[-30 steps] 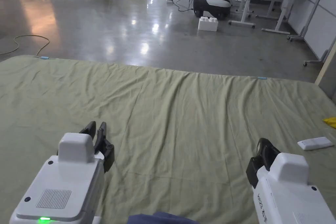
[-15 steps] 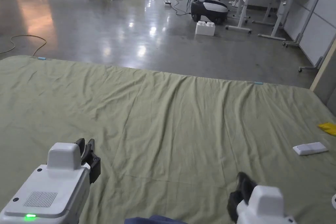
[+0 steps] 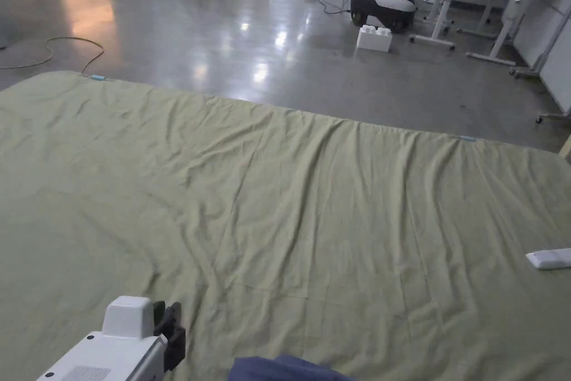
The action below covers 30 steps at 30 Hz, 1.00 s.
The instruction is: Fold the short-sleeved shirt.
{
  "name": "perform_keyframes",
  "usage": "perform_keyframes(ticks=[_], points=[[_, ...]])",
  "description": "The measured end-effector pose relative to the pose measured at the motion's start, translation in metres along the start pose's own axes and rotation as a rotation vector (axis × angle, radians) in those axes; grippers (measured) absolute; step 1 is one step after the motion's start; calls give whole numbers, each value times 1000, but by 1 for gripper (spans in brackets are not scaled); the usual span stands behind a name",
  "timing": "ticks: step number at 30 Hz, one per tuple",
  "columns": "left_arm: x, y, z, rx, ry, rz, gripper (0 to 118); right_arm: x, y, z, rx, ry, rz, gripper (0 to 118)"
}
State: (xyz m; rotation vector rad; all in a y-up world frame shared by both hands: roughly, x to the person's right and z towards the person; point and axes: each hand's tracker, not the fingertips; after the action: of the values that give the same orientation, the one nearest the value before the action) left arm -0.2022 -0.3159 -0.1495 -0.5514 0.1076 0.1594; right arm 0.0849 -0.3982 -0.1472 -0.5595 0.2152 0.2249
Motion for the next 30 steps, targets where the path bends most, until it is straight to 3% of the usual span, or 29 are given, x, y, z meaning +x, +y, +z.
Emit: perform_keyframes(ticks=[1, 4, 5, 10, 13, 22, 26, 30], points=[[-3, -6, -4, -37, -13, 16, 24, -1, -6, -5, -3, -28, 29, 1], [-12, -19, -14, -150, -92, 83, 62, 0, -22, -12, -8, -47, 45, 1], [-14, -23, -16, -180, -126, 93, 70, 1, -25, -11, 0, -56, 44, 2], [-18, -38, -28, -302, -367, 138, 90, 5, -25, -11, 6, -68, 26, 2], [-16, -43, -42, -374, -449, 214, 93, 10, -26, -12, -4, -73, -16, 1], [-2, -68, -119, -632, -709, 474, 92, 14, -25, -12, -15, -52, -40, 2], [4, -78, -134, -636, -840, 580, 91, 16, -25, -12, -18, -44, -52, 2], [16, -78, -137, -647, -832, 481, 75, 18, -25, -13, -21, -37, -62, 2]])
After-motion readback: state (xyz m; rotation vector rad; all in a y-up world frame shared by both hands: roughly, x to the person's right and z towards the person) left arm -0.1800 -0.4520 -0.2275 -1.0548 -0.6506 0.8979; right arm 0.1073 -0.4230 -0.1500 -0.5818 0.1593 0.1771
